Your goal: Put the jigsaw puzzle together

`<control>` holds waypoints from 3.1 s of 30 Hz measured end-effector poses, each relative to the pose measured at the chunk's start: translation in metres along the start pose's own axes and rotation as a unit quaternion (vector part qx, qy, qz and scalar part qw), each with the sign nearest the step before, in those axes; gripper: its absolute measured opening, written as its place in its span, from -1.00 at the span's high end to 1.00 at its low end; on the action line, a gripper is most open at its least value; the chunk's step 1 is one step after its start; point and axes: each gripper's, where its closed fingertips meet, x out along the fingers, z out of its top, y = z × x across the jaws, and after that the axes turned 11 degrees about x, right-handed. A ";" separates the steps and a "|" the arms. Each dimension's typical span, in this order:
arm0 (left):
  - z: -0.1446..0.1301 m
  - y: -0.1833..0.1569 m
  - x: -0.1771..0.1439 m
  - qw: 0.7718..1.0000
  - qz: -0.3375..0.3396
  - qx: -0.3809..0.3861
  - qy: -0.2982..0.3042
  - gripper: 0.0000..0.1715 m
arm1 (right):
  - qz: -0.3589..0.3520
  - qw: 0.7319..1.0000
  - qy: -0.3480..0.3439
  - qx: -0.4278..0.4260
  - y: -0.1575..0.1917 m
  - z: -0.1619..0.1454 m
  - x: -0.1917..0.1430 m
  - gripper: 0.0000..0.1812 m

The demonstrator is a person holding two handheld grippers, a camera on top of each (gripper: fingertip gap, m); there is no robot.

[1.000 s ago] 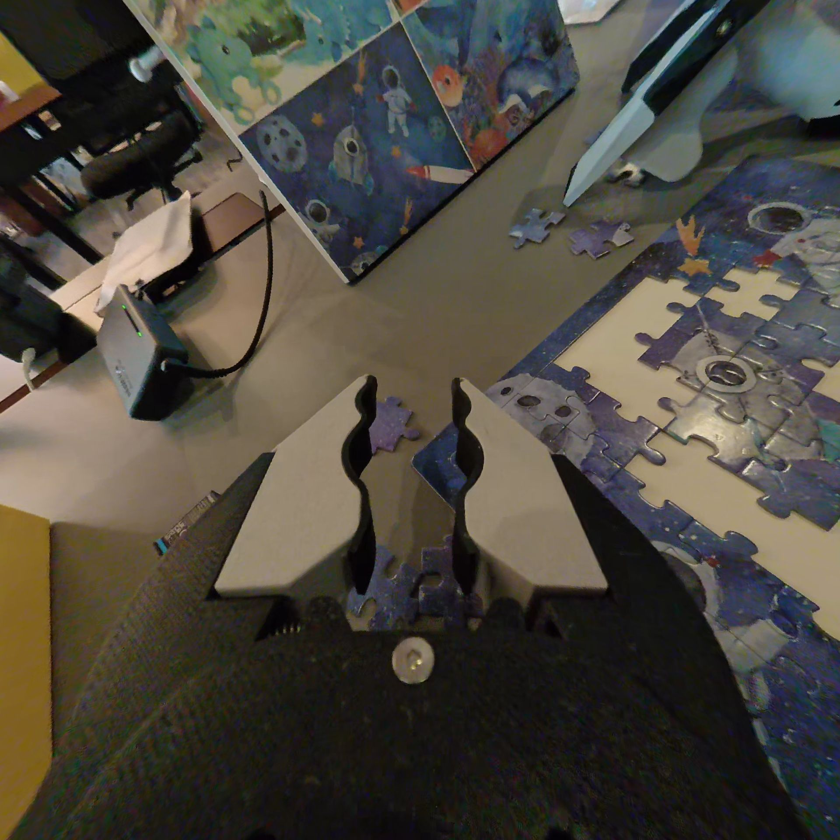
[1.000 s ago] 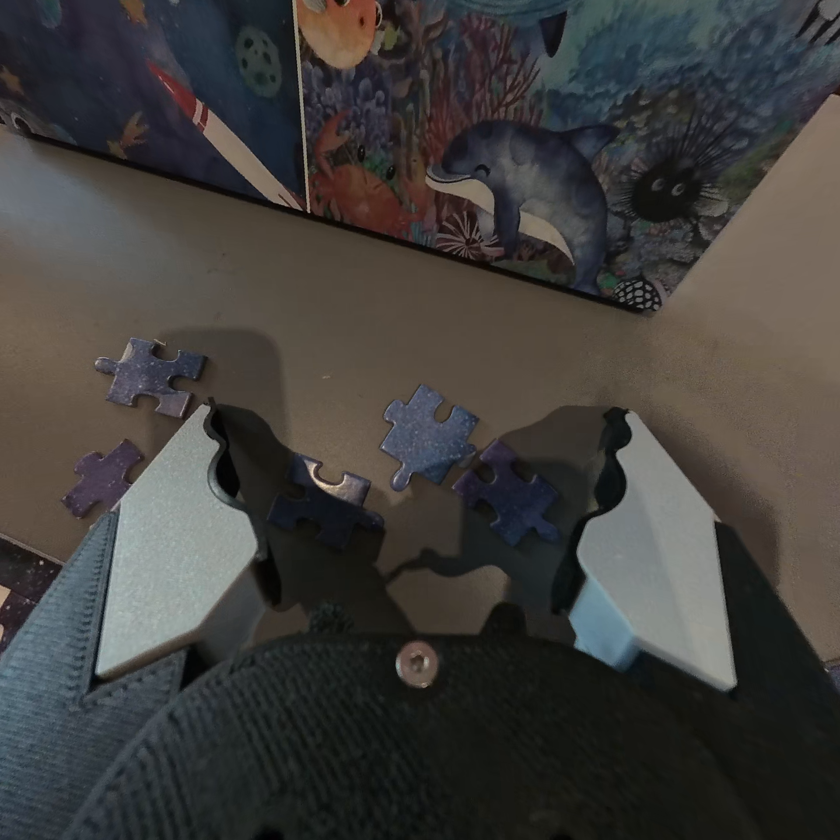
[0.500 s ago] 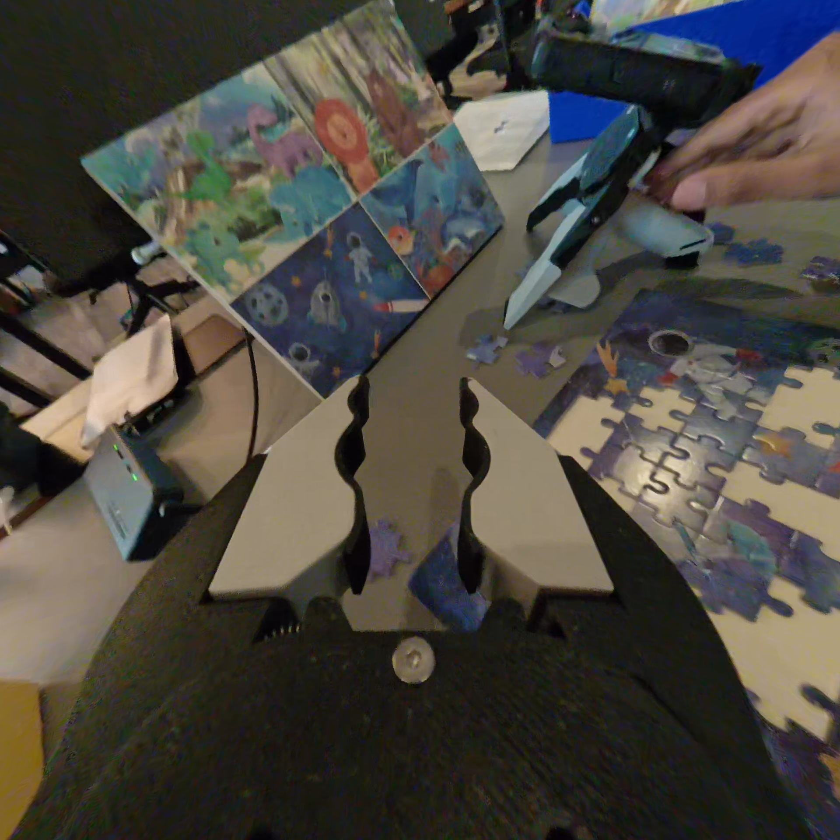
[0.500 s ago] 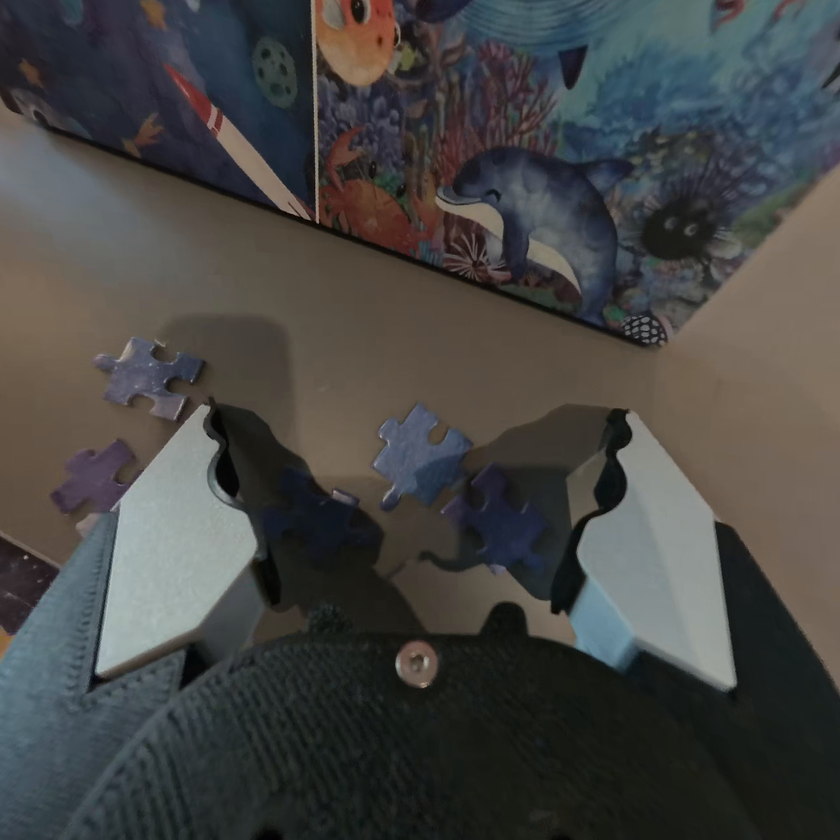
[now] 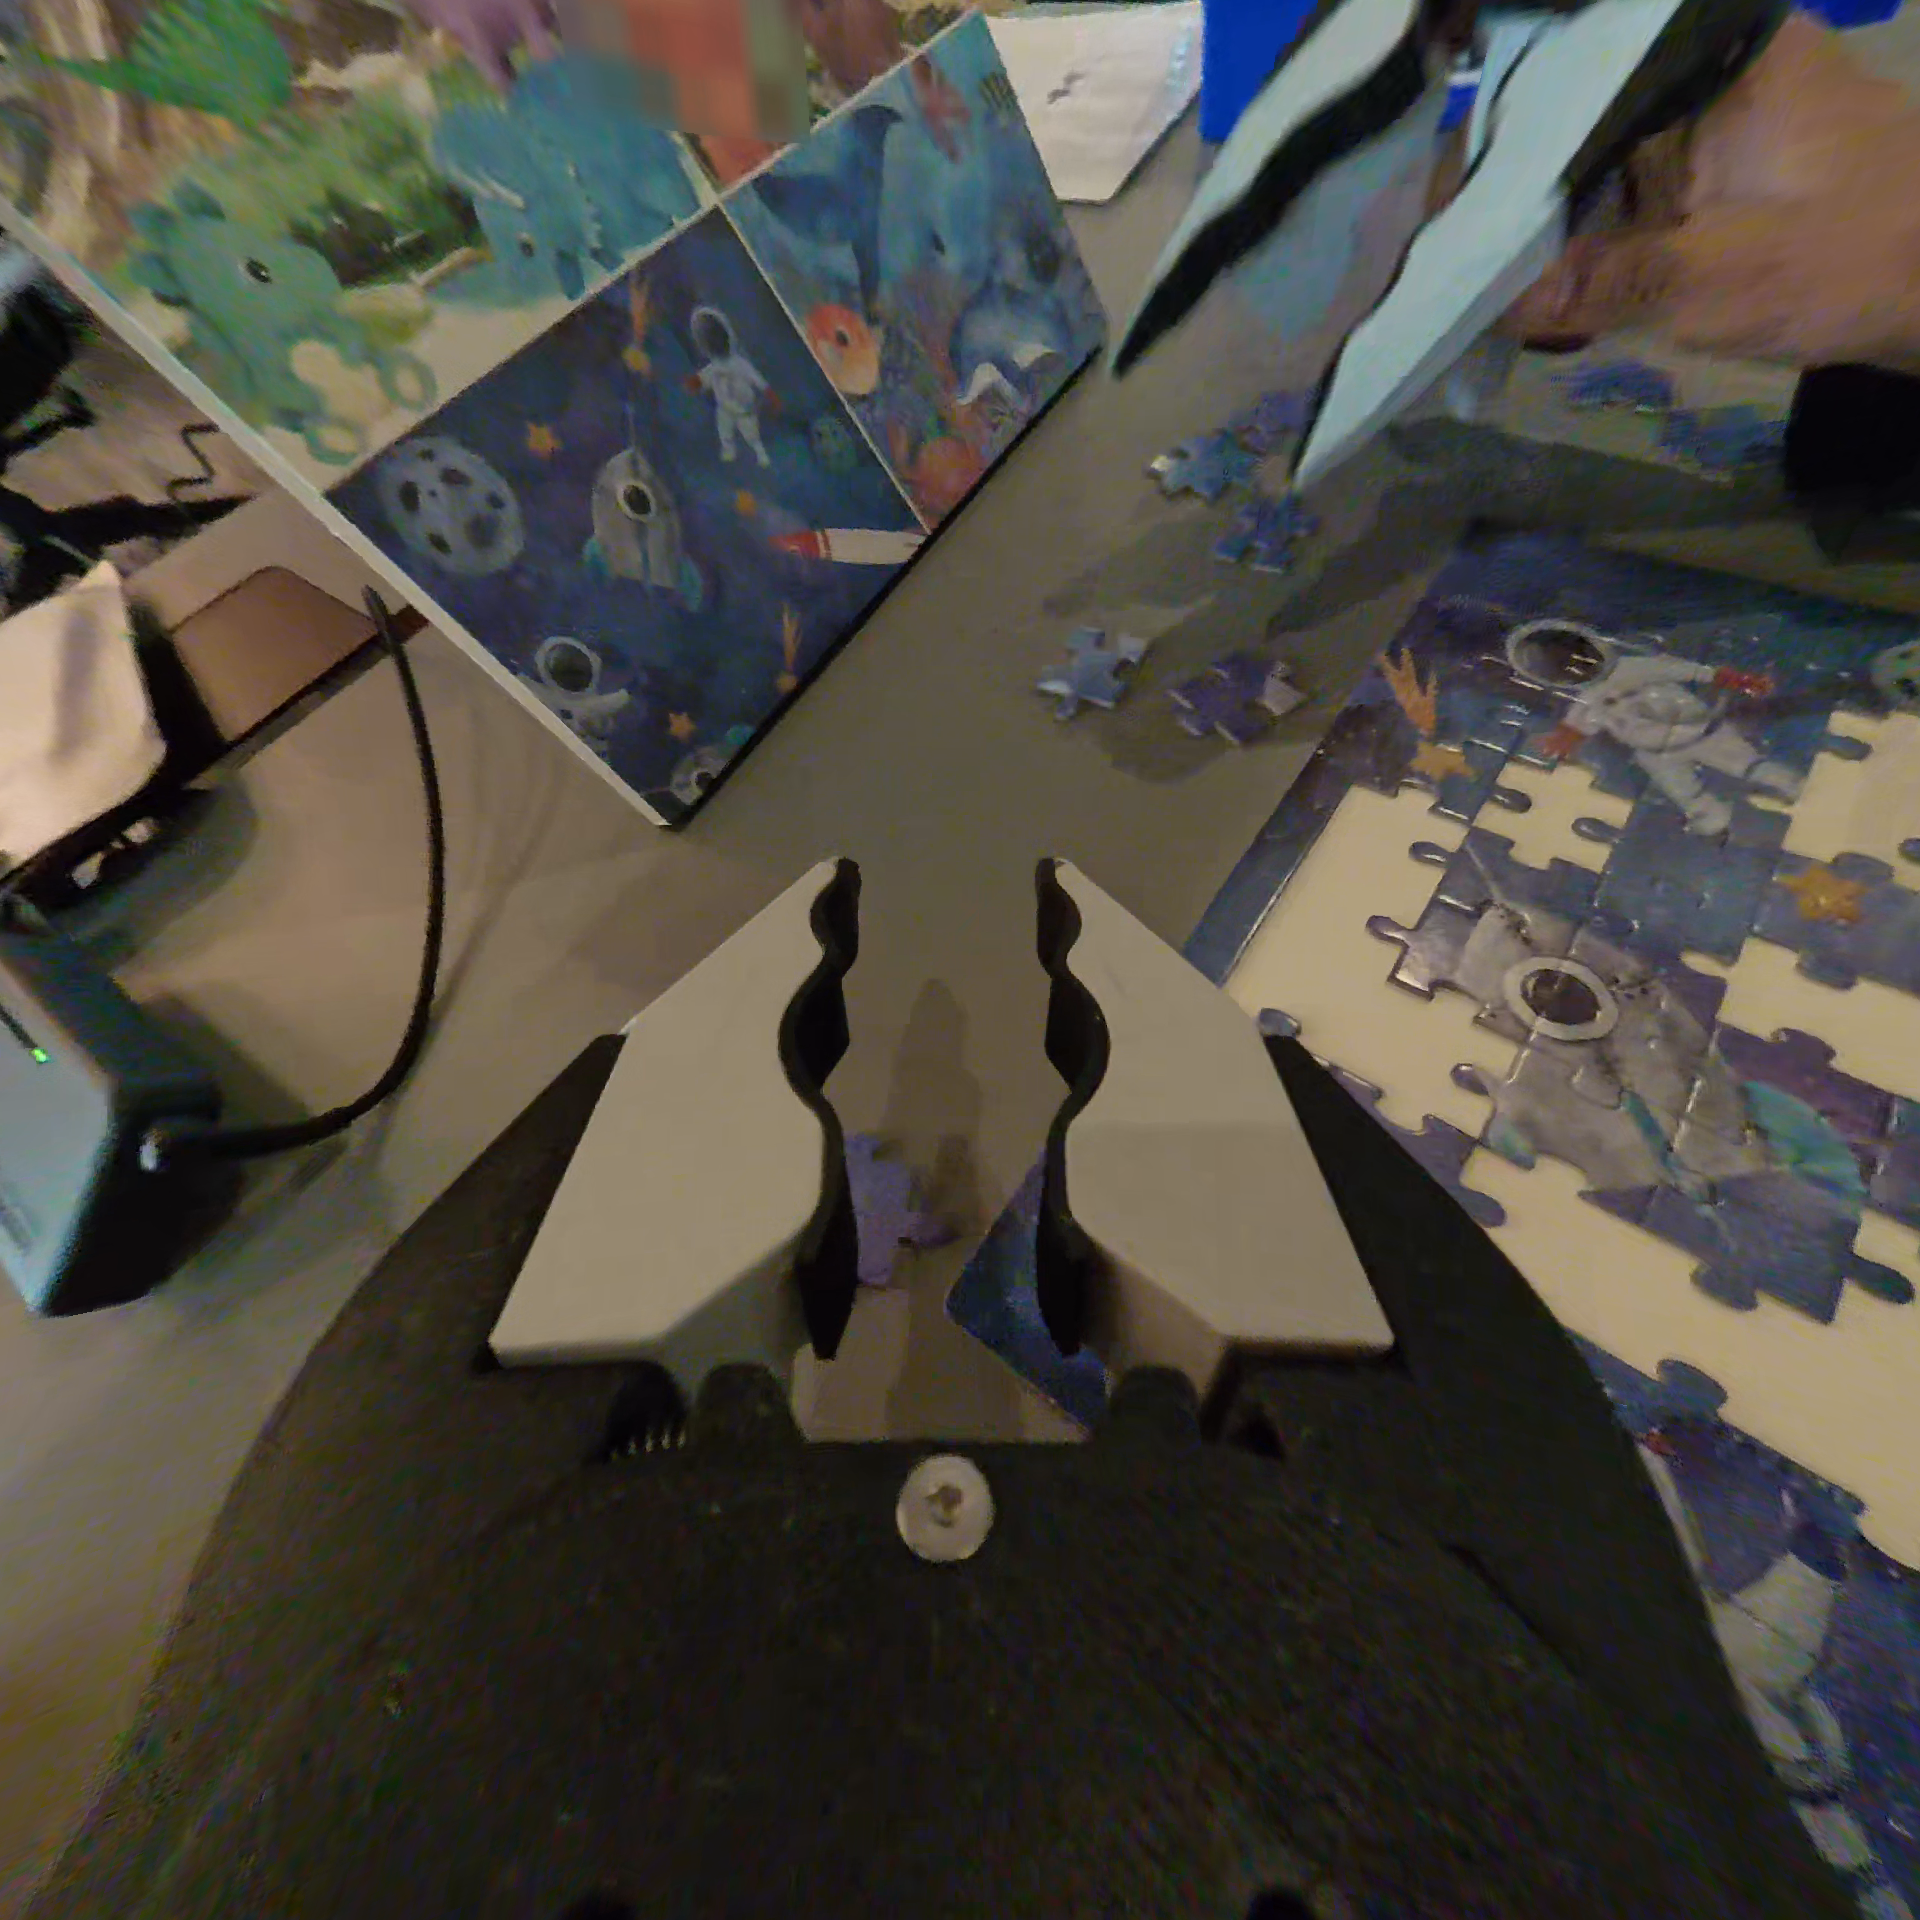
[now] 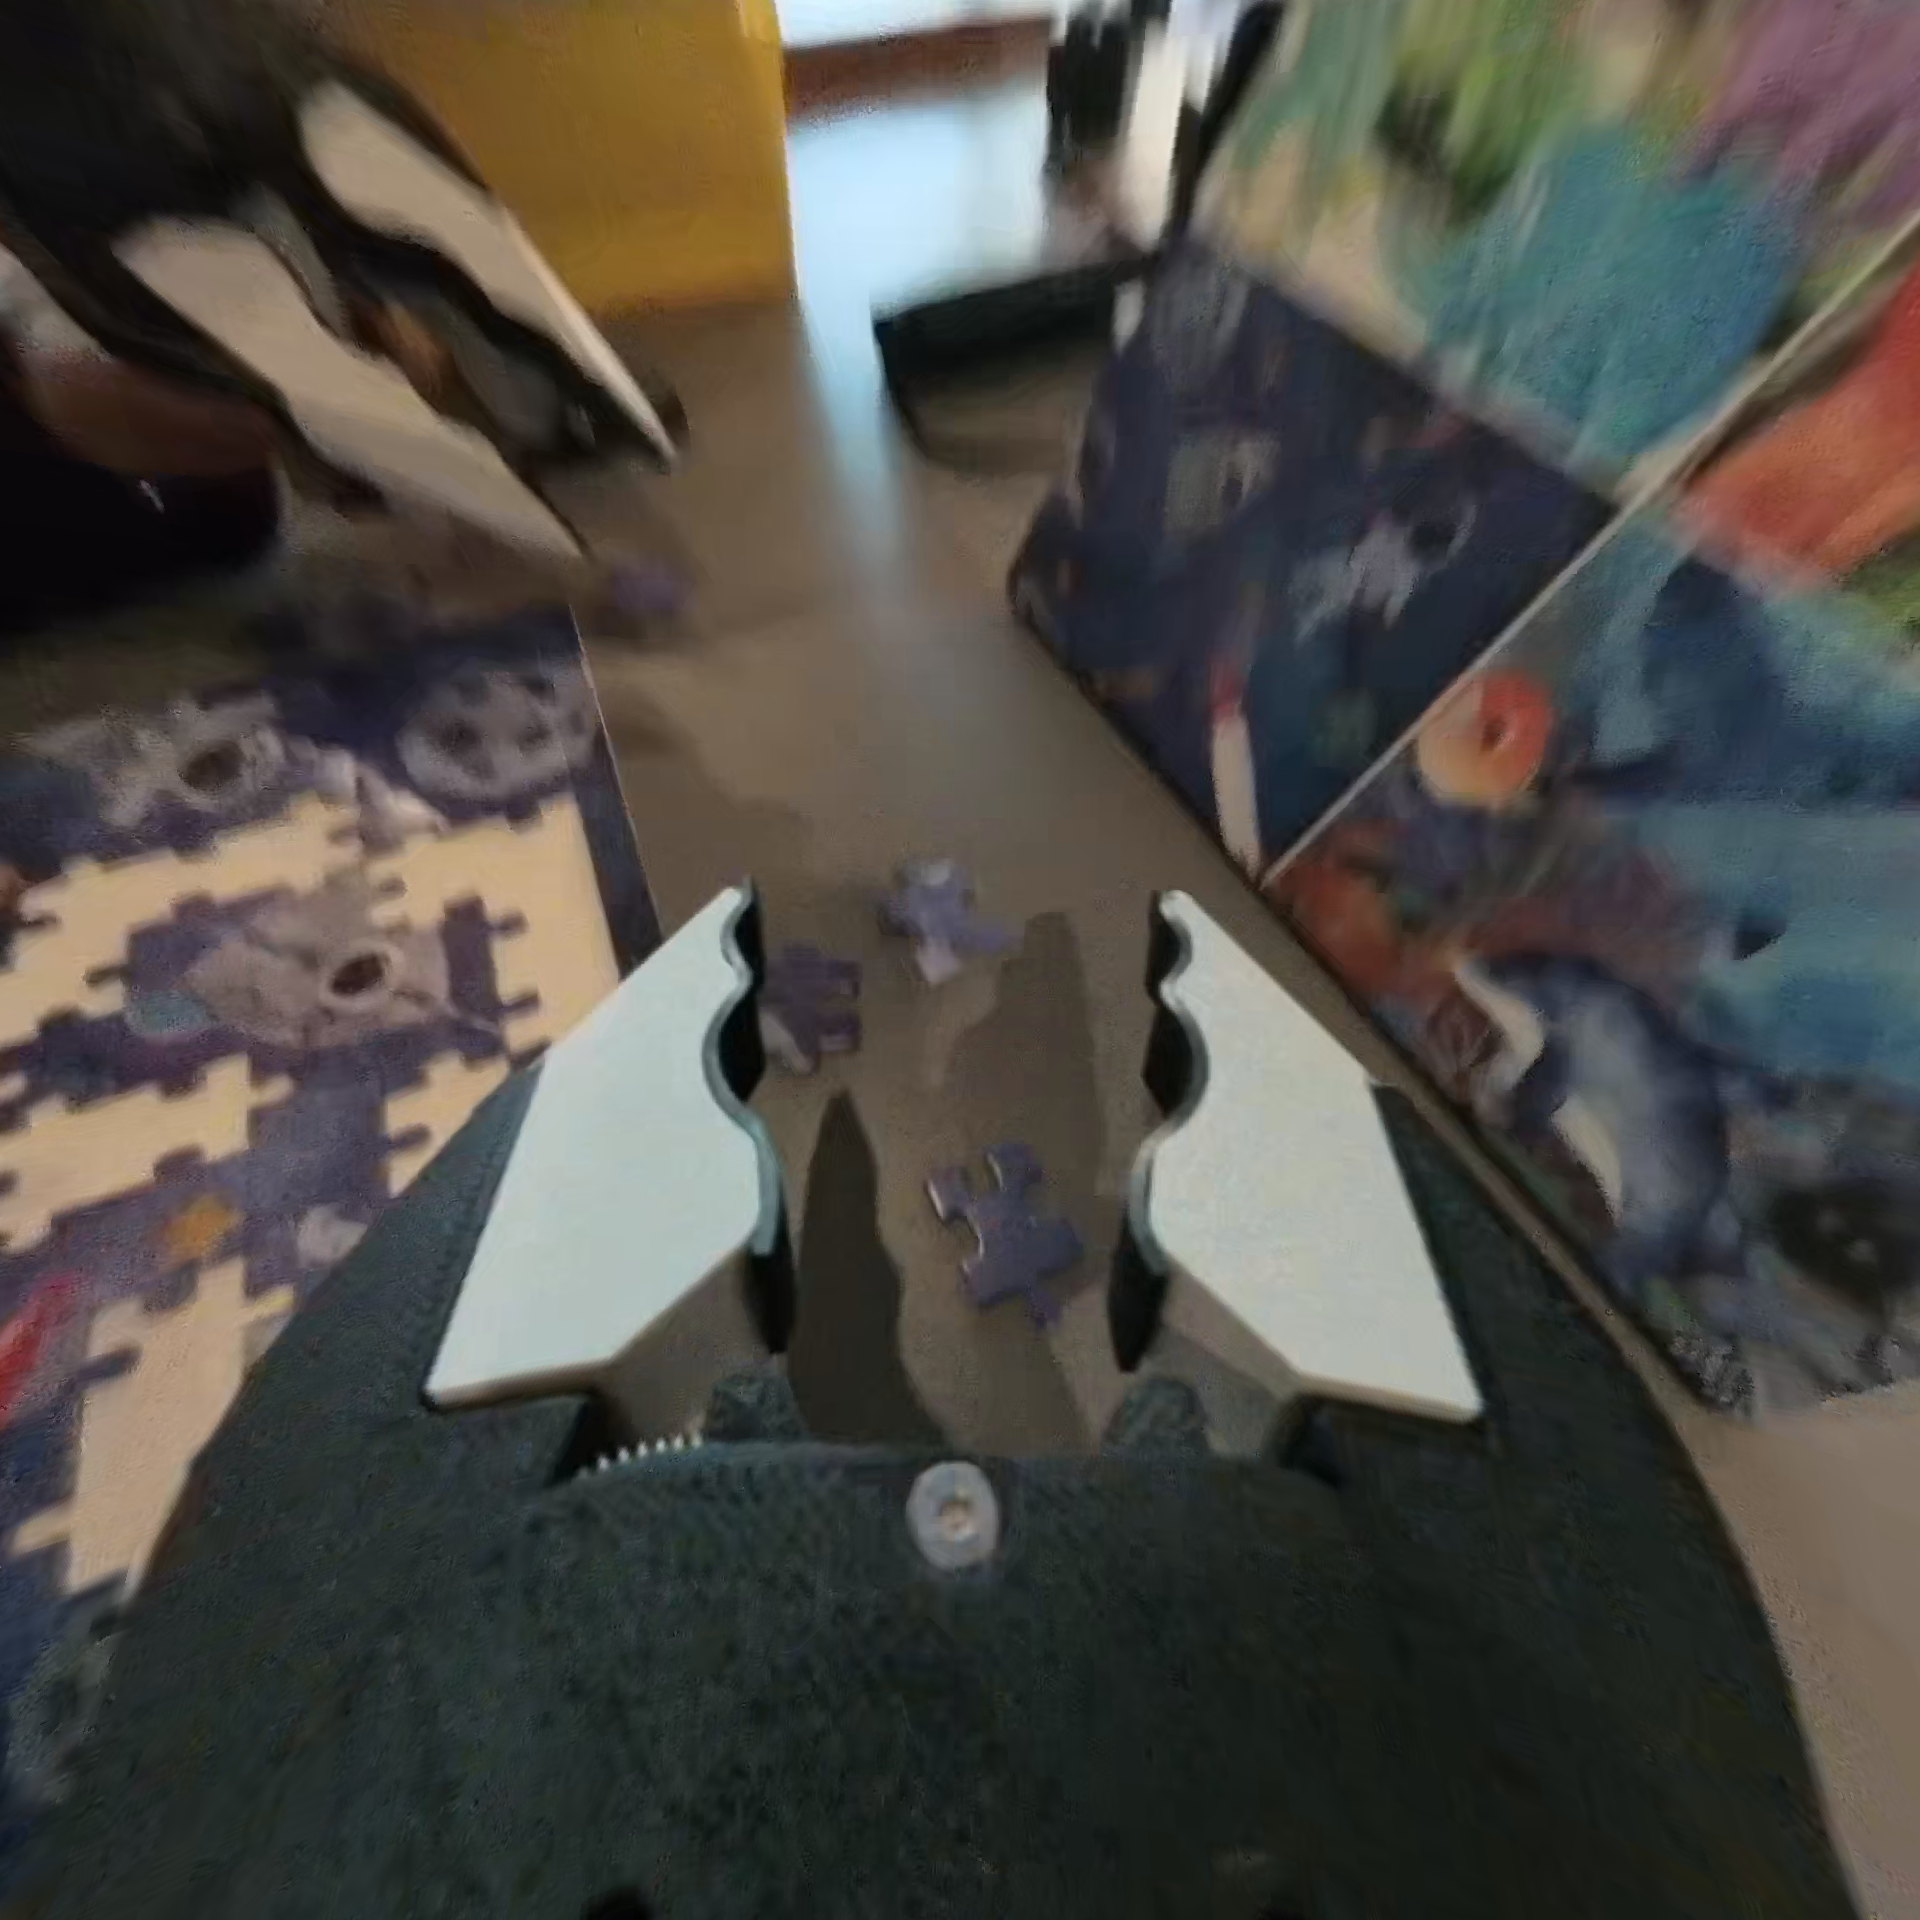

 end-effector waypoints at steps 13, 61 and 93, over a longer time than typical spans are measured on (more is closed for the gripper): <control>-0.016 0.006 0.006 1.000 0.004 -0.011 0.023 0.63 | -0.092 0.986 -0.138 0.035 -0.014 0.037 -0.054 0.42; -0.010 0.008 0.004 0.999 0.033 0.030 0.019 0.69 | -0.022 0.993 0.117 0.002 0.029 -0.056 0.031 1.00; -0.009 0.003 0.006 0.998 0.033 0.048 0.025 0.68 | -0.086 0.989 0.103 -0.057 0.021 -0.046 0.032 0.60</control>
